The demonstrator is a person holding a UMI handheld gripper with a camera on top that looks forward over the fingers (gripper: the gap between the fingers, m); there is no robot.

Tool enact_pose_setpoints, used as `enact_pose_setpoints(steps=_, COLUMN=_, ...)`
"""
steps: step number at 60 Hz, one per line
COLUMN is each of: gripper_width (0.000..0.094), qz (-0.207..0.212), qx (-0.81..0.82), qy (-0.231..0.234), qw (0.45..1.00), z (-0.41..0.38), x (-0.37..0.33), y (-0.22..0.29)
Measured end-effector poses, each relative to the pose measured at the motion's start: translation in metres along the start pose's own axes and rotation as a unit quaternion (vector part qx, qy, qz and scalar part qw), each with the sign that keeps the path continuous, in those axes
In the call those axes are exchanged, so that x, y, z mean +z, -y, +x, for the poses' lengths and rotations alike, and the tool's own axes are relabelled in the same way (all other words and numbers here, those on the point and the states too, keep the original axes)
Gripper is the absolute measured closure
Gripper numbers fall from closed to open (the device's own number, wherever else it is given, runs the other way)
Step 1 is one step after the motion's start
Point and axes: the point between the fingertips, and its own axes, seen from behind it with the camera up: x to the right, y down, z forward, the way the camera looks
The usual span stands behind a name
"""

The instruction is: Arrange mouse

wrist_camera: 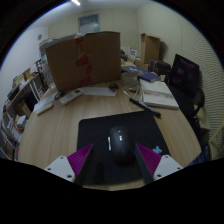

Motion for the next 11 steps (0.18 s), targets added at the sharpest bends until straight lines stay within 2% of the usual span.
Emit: enact_pose_setpoints(steps=11, gripper_width=0.0097, qz=0.007, qx=0.019, qy=-0.037, qw=0.999, z=-0.020, x=-0.079, y=-0.013)
